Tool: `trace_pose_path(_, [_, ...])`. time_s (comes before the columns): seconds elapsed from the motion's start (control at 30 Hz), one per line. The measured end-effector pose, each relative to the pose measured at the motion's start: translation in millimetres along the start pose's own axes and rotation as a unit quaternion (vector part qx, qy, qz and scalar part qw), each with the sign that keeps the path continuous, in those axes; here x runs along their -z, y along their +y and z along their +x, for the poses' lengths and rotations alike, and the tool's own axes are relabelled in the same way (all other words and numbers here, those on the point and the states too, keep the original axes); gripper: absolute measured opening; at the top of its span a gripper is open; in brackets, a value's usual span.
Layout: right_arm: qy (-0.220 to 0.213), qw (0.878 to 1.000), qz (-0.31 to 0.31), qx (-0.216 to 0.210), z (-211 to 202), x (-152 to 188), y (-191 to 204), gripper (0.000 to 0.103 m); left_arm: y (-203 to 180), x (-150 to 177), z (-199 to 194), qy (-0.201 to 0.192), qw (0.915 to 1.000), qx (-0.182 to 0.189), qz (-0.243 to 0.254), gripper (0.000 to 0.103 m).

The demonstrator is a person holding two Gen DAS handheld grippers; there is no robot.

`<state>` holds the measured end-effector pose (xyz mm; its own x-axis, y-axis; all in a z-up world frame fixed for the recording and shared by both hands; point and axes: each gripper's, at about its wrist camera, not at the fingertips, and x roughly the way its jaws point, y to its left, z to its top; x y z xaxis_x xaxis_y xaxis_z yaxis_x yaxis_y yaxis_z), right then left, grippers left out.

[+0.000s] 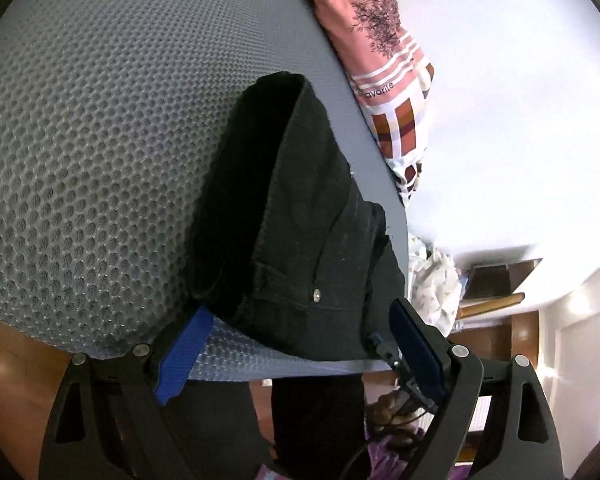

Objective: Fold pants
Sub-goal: 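Grasp the jeans waist with the left gripper and lift it toward the right gripper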

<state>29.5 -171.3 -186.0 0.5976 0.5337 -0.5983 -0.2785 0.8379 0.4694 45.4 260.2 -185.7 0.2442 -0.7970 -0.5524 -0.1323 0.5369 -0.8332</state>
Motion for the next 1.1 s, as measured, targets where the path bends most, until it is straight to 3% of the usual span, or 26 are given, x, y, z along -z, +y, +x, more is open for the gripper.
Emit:
trace_pose_path(0.13, [0.001,1.0,-0.012,-0.004,2,0,7,0.047,-14,8,13,0.024,0.9991,-0.028,0.021,0.088])
trace_pose_path(0.2, [0.001,1.0,-0.017,-0.003,3,0,9,0.05,-19,10,15,0.007,0.9986,-0.045,0.026,0.089])
trace_pose_path(0.4, [0.0,1.0,-0.019,-0.007,3,0,11,0.054,2,2,6,-0.048,0.9979,0.009,-0.042,0.089])
trace_pose_path(0.47, [-0.001,1.0,-0.018,-0.009,4,-1,10,0.054,-11,4,10,-0.039,0.9988,-0.029,0.0,0.087])
trace_pose_path(0.5, [-0.001,1.0,-0.018,-0.009,4,-1,10,0.055,-21,7,12,-0.035,0.9968,-0.063,0.034,0.083])
trace_pose_path(0.57, [-0.001,1.0,-0.019,-0.01,4,0,11,0.057,-26,11,14,-0.038,0.9934,-0.091,0.059,0.077])
trace_pose_path(0.63, [-0.001,1.0,-0.021,-0.012,4,-1,12,0.059,-21,10,12,-0.048,0.992,-0.103,0.055,0.058])
trace_pose_path(0.67, [-0.001,1.0,-0.022,-0.012,4,-1,12,0.06,-18,9,10,-0.053,0.9911,-0.111,0.051,0.04])
trace_pose_path(0.7, [-0.001,1.0,-0.023,-0.013,5,-1,12,0.06,-13,8,11,-0.053,0.9909,-0.115,0.045,0.037])
trace_pose_path(0.83, [-0.002,1.0,-0.021,-0.017,5,0,12,0.061,-11,9,12,-0.056,0.9915,-0.11,0.039,0.037])
trace_pose_path(0.93, [-0.003,1.0,-0.02,-0.018,5,0,12,0.062,1,-2,17,-0.06,0.9964,-0.058,-0.013,0.042])
trace_pose_path(1.03, [-0.004,1.0,-0.019,-0.019,4,2,13,0.062,15,-2,14,-0.075,0.9954,-0.011,-0.059,0.046])
trace_pose_path(1.1, [-0.005,1.0,-0.019,-0.02,4,3,13,0.062,16,-4,14,-0.075,0.995,-0.007,-0.065,0.049])
